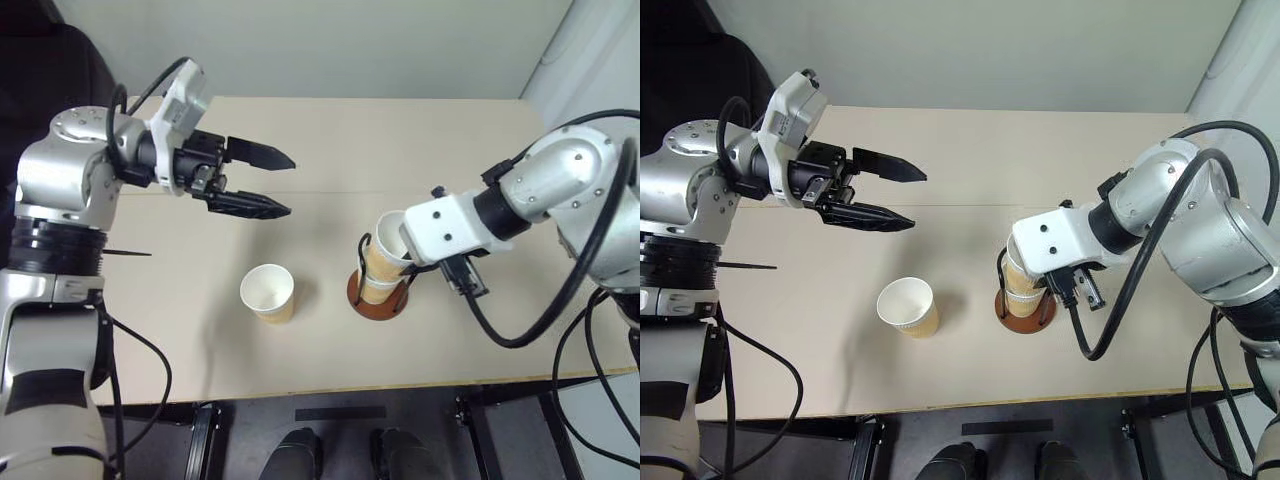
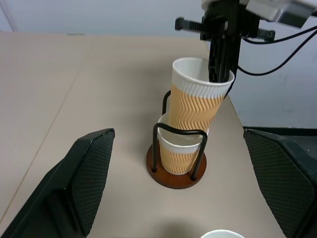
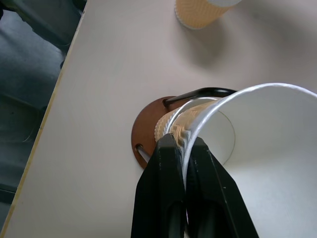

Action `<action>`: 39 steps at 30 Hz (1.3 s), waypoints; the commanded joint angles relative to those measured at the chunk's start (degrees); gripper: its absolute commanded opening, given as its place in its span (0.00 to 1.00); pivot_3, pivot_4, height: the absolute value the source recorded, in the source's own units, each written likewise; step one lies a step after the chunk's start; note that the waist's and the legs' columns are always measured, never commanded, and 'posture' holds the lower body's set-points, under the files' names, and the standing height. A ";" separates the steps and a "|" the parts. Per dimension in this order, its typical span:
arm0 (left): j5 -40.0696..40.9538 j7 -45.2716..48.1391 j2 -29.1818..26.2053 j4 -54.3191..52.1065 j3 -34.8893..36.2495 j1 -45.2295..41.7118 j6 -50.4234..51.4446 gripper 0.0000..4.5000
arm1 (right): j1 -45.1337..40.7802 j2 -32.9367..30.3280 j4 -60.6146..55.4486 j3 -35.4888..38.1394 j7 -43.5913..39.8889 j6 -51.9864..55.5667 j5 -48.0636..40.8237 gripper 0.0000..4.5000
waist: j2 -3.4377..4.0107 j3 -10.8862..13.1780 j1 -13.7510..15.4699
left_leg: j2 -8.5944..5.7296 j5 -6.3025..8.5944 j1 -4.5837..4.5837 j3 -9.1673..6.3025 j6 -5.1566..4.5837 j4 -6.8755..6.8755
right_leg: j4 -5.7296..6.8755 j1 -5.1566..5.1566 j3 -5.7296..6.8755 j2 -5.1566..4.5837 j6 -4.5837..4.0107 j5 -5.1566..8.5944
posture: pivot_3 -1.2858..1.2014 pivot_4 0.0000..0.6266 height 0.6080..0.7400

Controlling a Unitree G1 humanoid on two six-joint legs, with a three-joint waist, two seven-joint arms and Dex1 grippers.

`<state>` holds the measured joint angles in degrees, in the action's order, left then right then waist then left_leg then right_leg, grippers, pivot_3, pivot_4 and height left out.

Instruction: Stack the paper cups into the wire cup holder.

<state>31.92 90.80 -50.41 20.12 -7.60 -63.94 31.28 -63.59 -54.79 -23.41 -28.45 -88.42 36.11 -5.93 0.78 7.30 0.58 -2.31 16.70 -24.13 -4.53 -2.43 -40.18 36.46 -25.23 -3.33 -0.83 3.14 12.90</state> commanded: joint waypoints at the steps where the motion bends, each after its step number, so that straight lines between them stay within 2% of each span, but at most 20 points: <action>1: -0.25 1.68 -0.52 -1.03 2.15 -0.88 0.35 1.00 | 0.05 -0.06 0.01 0.25 -0.47 -1.54 1.31 0.01 | 0.00 0.00 0.00 | 0.00 0.00 0.00 0.00 0.00 0.01 | 0.00 0.00 0.00 0.00 0.00 0.00 | 0.52 0.24 1.00; 6: -0.35 1.68 -0.68 -1.34 2.40 -0.55 0.49 1.00 | 0.93 1.22 0.30 0.17 0.67 -2.25 2.61 0.01 | 0.00 0.00 -0.04 | 0.00 0.00 0.00 0.00 0.00 0.01 | -0.01 0.00 0.00 0.00 0.00 0.00 | 0.52 0.24 1.00; 9: -0.56 1.68 -0.50 -1.29 2.39 -0.49 0.36 1.00 | 1.42 2.42 0.57 0.46 1.31 -1.85 3.10 0.14 | 0.00 0.00 -0.06 | 0.01 0.00 0.00 0.00 0.00 0.01 | 0.00 0.00 0.00 0.00 0.00 0.00 | 0.52 0.24 1.00; 17: -1.19 1.70 -0.40 -0.89 2.17 -0.50 -0.19 1.00 | -0.92 7.14 3.98 3.13 6.63 0.28 4.00 0.73 | 0.00 0.00 -0.14 | 0.01 0.00 0.00 0.00 0.00 0.02 | -0.02 0.00 0.00 0.00 0.00 0.00 | 0.52 0.24 1.00; 23: -2.49 1.70 -1.63 -0.57 0.59 -0.58 -1.79 1.00 | -0.96 7.60 4.18 9.31 12.75 3.18 2.55 0.73 | 0.00 0.00 -0.10 | -0.01 0.00 -0.02 -0.02 0.00 0.05 | -0.14 0.01 0.02 0.00 0.00 0.00 | 0.52 0.24 1.00; 26: -2.84 1.70 -2.65 0.12 -0.90 -1.40 -2.82 1.00 | -2.07 10.65 0.35 19.68 16.59 15.69 -5.73 0.73 | 0.01 0.00 -0.21 | 0.00 0.00 -0.02 0.00 0.00 0.11 | -0.18 -0.01 0.01 0.01 0.00 0.00 | 0.52 0.24 1.00; 32: -4.71 1.70 -5.34 0.67 -6.87 -0.55 -8.52 1.00 | -5.05 13.88 -6.32 33.33 24.55 34.48 -16.71 0.73 | 0.00 0.00 -0.16 | 0.01 -0.02 -0.02 -0.03 0.03 0.18 | -0.32 0.00 0.03 0.03 -0.05 0.03 | 0.52 0.24 1.00; 35: -5.75 1.70 -6.35 1.39 -10.36 -0.30 -12.77 1.00 | -4.57 12.06 -8.76 36.82 27.10 39.82 -20.15 0.73 | 0.01 0.00 -0.04 | -0.01 -0.02 -0.03 -0.07 0.03 0.17 | -0.38 0.04 0.03 0.03 -0.05 0.03 | 0.52 0.24 1.00; 39: -5.64 1.70 -6.84 3.12 -13.90 -1.41 -15.89 1.00 | -2.68 9.60 -10.81 37.90 30.00 42.37 -23.47 0.73 | 0.00 0.00 -0.03 | 0.01 -0.02 -0.03 -0.08 0.03 0.20 | -0.33 0.02 0.04 0.02 -0.05 0.03 | 0.52 0.24 1.00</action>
<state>25.93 90.80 -56.19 22.96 -21.18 -63.87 17.45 -66.24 -44.17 -32.40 7.36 -60.00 77.66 -27.68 0.79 7.30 0.55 -2.30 16.68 -24.16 -4.61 -2.40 -39.98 36.13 -25.21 -3.29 -0.80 3.09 12.93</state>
